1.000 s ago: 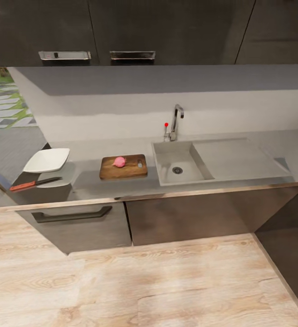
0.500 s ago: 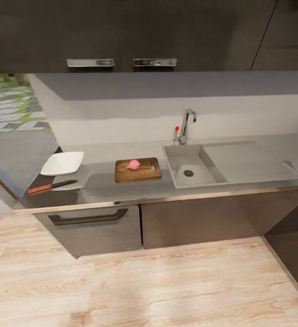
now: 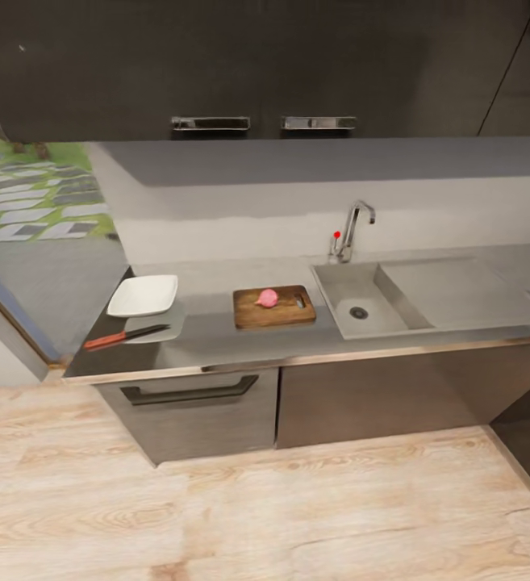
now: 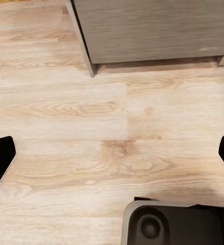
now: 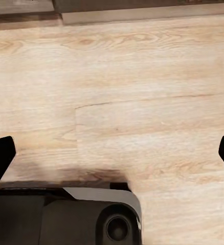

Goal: In the kitchen, take the Vidalia onion out of the sink, dice it on the chopping board with the paring knife, put the diced onion into the bowl on the countertop, then place both the paring knife and the chopping board into the sink.

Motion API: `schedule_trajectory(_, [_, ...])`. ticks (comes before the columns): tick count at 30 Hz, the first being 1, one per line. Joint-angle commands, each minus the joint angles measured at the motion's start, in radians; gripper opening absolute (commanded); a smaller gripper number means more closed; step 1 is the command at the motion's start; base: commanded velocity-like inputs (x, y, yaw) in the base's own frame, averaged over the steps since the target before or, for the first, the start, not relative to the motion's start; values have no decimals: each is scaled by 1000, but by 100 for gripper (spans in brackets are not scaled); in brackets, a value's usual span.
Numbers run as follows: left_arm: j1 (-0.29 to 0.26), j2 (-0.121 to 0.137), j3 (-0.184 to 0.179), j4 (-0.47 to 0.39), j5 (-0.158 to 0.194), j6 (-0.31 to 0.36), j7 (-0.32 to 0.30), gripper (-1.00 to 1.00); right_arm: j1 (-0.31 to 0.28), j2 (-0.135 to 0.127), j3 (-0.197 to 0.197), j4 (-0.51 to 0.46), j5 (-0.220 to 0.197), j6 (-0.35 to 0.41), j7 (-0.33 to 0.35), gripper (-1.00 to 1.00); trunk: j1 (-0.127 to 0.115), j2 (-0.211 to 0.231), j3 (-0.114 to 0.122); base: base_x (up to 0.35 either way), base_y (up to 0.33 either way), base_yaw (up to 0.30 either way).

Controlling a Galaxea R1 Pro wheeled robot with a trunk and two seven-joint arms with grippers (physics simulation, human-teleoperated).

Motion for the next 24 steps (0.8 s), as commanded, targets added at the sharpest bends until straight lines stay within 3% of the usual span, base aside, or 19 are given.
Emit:
schedule_trajectory(1, [0, 2, -7, -1, 10, -3, 3, 100, 0, 1, -5, -2, 11, -1, -4, 100, 1, -2, 0, 0, 297, 0])
schedule_trajectory(24, [0, 2, -7, 5, 10, -3, 3, 100, 0, 1, -4, -2, 11, 0, -3, 100, 1, -2, 38, 0, 297, -7])
